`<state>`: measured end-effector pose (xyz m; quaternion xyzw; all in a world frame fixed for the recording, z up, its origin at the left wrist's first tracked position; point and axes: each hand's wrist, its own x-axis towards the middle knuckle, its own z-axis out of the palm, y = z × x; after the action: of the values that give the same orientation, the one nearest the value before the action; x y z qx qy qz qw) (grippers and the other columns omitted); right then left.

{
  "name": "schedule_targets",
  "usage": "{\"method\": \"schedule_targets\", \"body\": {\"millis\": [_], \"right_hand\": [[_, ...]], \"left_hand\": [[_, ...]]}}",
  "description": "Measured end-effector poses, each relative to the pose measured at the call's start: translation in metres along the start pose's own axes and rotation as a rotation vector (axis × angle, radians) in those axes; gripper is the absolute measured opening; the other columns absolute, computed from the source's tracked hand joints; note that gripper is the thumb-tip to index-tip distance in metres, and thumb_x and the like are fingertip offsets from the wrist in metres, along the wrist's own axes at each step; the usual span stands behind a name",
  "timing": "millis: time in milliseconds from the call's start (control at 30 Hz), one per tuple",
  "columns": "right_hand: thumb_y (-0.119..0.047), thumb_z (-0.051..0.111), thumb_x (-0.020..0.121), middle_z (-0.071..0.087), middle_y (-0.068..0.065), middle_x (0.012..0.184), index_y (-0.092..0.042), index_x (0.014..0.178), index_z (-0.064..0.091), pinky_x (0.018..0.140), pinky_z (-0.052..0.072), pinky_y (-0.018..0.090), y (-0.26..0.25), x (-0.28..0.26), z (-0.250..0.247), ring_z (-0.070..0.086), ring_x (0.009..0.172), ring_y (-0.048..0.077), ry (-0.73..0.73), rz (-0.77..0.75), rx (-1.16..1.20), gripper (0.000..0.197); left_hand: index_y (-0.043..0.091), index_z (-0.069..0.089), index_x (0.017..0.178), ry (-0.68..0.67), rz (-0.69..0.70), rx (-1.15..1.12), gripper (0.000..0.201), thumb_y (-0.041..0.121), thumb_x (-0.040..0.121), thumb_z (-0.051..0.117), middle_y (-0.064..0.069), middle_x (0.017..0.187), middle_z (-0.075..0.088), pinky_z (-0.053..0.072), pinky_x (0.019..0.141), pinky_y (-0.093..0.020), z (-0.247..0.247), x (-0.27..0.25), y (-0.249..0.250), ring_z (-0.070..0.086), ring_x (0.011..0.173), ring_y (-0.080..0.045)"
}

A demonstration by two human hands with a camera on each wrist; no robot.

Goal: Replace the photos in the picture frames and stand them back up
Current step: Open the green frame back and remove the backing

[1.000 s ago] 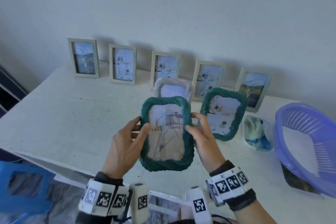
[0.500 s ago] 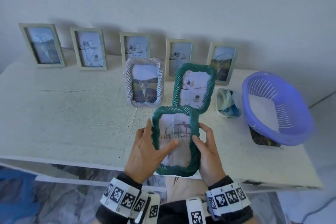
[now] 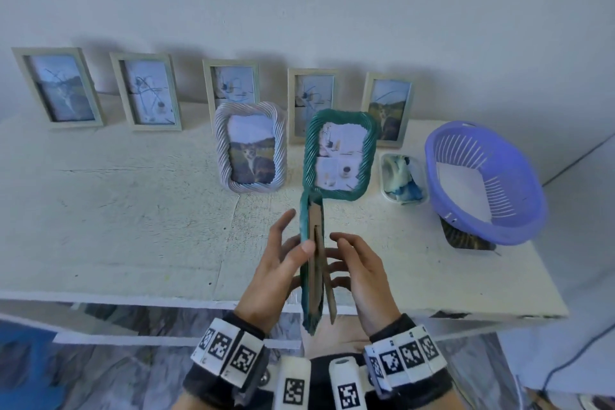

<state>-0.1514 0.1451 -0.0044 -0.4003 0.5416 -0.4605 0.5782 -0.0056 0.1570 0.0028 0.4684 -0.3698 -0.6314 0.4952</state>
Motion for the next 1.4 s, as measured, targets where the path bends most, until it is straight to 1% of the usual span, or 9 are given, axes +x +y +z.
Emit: {"method": "schedule_targets", "body": {"millis": [200,333,433,633,800,967,1133,1267,1400], "right_hand": [[-0.012,0.048,0.099,0.072,0.011,0.093,-0.008,0.102,0.064,0.065,0.054,0.033,0.009,0.0,-0.008,0.066,0.079,0.022,0.037,0.006,-0.096,0.016],[-0.015,0.054,0.095,0.065,-0.009,0.1,-0.022,0.104,0.064,0.075,0.046,0.013,0.017,0.006,-0.013,0.06,0.089,0.001,0.172,-0.155,-0.438,0.015],[-0.015,0.056,0.094,0.061,-0.008,0.106,-0.02,0.113,0.061,0.081,0.049,0.018,0.018,0.01,-0.017,0.057,0.093,0.0,0.167,-0.095,-0.47,0.02],[-0.008,0.058,0.092,0.065,-0.004,0.091,-0.021,0.105,0.063,0.077,0.049,0.024,0.018,0.017,-0.034,0.06,0.084,0.007,0.179,-0.091,-0.58,0.019],[-0.011,0.058,0.093,0.058,-0.009,0.073,-0.014,0.112,0.063,0.061,0.035,0.002,0.029,0.025,-0.047,0.052,0.068,-0.001,0.177,-0.099,-0.848,0.02],[-0.015,0.057,0.094,0.066,0.0,0.089,-0.011,0.118,0.064,0.074,0.036,0.014,0.028,0.031,-0.057,0.055,0.078,0.009,0.115,-0.082,-0.967,0.025],[-0.017,0.054,0.095,0.068,0.007,0.11,-0.009,0.116,0.066,0.085,0.043,0.023,0.019,0.044,-0.061,0.062,0.099,0.02,0.062,-0.173,-1.09,0.026],[-0.018,0.049,0.095,0.056,0.007,0.115,-0.012,0.13,0.057,0.086,0.047,0.032,0.009,0.055,-0.057,0.053,0.104,0.026,-0.057,-0.309,-1.261,0.036],[-0.017,0.044,0.096,0.051,0.003,0.123,-0.02,0.14,0.048,0.088,0.046,0.034,0.002,0.068,-0.056,0.043,0.108,0.028,-0.226,-0.315,-1.451,0.044]], "left_hand": [[0.016,0.058,0.126,0.049,-0.119,-0.088,0.062,0.041,0.07,0.067,-0.016,0.119,0.067,0.047,0.1,-0.056,-0.009,0.005,-0.009,0.063,0.112,-0.036],[0.005,0.055,0.129,0.087,-0.249,-0.3,0.057,0.028,0.076,0.06,-0.021,0.118,0.067,0.055,0.083,-0.045,-0.015,0.003,-0.011,0.066,0.105,-0.037],[0.004,0.061,0.119,0.114,-0.266,-0.265,0.039,0.024,0.087,0.049,-0.02,0.111,0.07,0.053,0.081,-0.043,-0.017,0.005,-0.015,0.067,0.099,-0.035],[0.021,0.057,0.11,0.159,0.017,0.542,0.019,0.027,0.092,0.057,-0.002,0.105,0.061,0.05,0.082,-0.031,-0.038,0.027,-0.037,0.061,0.1,-0.022],[0.029,0.058,0.122,0.143,0.149,0.951,0.033,0.032,0.09,0.064,0.004,0.091,0.05,0.036,0.064,-0.009,-0.041,0.042,-0.046,0.057,0.075,-0.007],[0.018,0.064,0.125,0.207,0.177,1.002,0.033,0.019,0.093,0.06,-0.002,0.087,0.062,0.041,0.07,-0.022,-0.042,0.051,-0.053,0.059,0.075,-0.015],[0.014,0.067,0.12,0.223,0.161,0.976,0.033,0.014,0.088,0.067,0.001,0.085,0.064,0.042,0.072,-0.017,-0.047,0.055,-0.057,0.062,0.076,-0.015],[0.014,0.066,0.12,0.228,0.163,0.969,0.033,0.014,0.087,0.068,0.001,0.084,0.064,0.038,0.066,-0.006,-0.047,0.057,-0.057,0.062,0.075,-0.013],[0.014,0.066,0.12,0.221,0.157,0.958,0.033,0.014,0.087,0.068,0.001,0.083,0.065,0.047,0.073,-0.019,-0.047,0.057,-0.056,0.063,0.075,-0.013]]}}
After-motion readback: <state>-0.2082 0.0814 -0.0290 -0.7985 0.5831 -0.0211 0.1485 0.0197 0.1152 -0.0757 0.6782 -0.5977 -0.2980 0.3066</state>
